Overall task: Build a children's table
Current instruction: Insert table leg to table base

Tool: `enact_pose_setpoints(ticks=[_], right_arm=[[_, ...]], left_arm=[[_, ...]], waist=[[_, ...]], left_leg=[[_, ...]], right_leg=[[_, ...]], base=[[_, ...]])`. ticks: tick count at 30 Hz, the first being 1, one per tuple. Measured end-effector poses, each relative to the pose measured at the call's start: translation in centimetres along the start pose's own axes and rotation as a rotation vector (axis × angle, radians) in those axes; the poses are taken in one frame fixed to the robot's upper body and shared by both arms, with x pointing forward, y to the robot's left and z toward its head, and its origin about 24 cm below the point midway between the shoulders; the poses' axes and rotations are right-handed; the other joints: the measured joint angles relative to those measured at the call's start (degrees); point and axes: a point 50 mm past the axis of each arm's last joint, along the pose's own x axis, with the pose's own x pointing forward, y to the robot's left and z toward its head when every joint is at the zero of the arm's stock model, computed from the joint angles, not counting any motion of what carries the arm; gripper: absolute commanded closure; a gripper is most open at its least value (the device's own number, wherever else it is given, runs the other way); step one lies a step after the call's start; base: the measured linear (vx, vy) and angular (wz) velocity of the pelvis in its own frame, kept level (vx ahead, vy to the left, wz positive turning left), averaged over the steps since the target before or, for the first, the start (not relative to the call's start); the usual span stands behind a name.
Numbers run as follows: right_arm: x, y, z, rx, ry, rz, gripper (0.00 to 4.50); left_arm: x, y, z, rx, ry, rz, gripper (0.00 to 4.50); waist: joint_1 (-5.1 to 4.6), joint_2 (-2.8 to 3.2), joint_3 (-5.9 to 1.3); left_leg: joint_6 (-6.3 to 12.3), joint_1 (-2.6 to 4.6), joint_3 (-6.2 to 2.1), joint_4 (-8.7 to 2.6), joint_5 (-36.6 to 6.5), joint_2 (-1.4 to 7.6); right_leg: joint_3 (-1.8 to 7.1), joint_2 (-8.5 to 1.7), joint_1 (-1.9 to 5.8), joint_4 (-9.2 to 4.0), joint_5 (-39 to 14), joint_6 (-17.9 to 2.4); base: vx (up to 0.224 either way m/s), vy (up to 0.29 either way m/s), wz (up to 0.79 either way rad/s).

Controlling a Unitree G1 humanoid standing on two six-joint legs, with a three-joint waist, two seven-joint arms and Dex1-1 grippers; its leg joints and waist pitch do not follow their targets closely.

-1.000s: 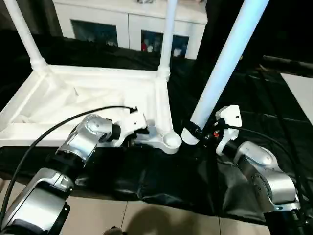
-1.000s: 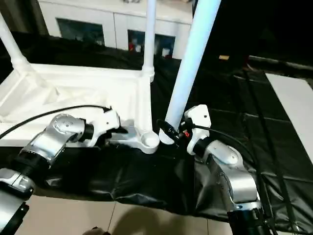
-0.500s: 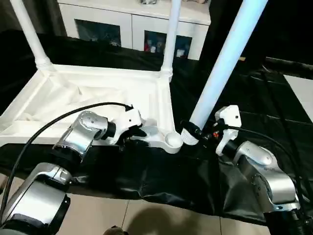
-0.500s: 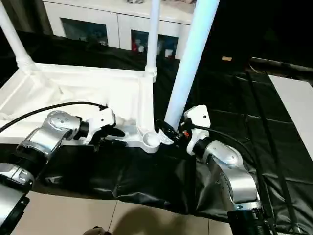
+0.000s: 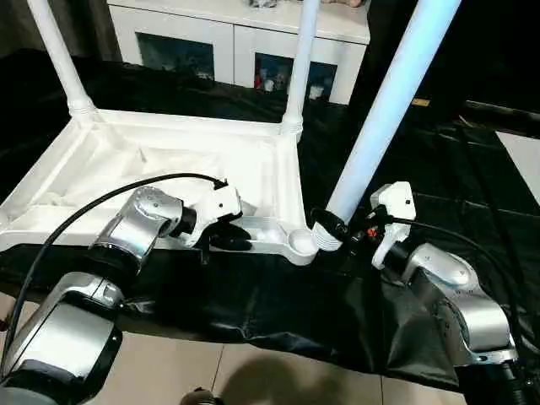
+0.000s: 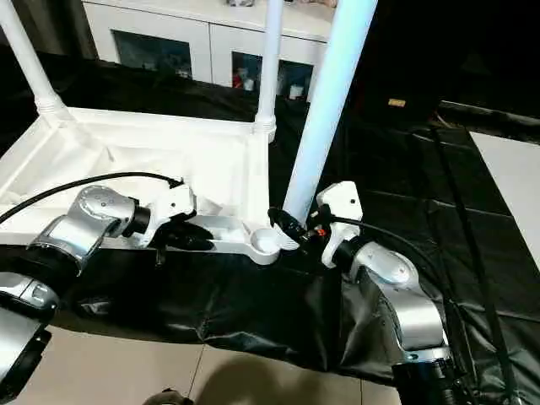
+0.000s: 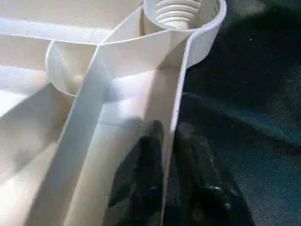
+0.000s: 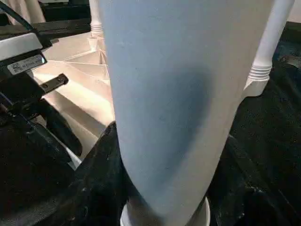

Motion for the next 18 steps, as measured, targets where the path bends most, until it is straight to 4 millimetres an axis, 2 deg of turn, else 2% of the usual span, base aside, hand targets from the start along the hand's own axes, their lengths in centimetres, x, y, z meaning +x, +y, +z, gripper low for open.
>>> enact_pose_setpoints(ticks=[6, 10, 16, 18], right_arm=[[0.0, 0.0, 0.0, 0.000, 0.000, 0.000, 2.62], [0.0, 0.0, 0.0, 0.000, 0.000, 0.000, 2.62], [0.2, 0.0, -0.6, 0.026, 0.030, -0.031, 2.62], [0.4, 0.1, -0.7, 0.060, 0.036, -0.045, 2.62]], left_arm=[[0.1, -0.2, 0.1, 0.029, 0.010, -0.039, 4.45], [0.1, -0.4, 0.2, 0.040, 0.011, -0.056, 4.45], [0.6, -1.1, 0.3, 0.057, -0.010, -0.014, 4.45], [1.1, -1.9, 0.3, 0.017, -0.038, 0.016, 4.49]], waist=[[-0.29, 0.00, 0.00], [-0.68, 0.00, 0.00], [-0.68, 0.23, -0.05], [-0.77, 0.27, -0.07]], left_leg=[[0.00, 0.00, 0.04, 0.00, 0.00, 0.00], [0.00, -0.01, 0.05, 0.00, 0.00, 0.00], [0.01, 0.02, 0.07, 0.00, 0.00, 0.00], [0.01, 0.09, 0.13, 0.00, 0.00, 0.00]], right_leg=[[0.05, 0.00, 0.00, -0.07, 0.00, 0.00], [0.06, 0.00, 0.00, -0.10, -0.01, 0.00], [0.05, 0.00, 0.06, -0.16, -0.01, 0.00], [0.11, -0.01, 0.09, -0.16, -0.01, -0.01]], base=[[0.000, 0.000, 0.00], [0.000, 0.000, 0.00], [0.000, 0.000, 0.00], [0.000, 0.000, 0.00]])
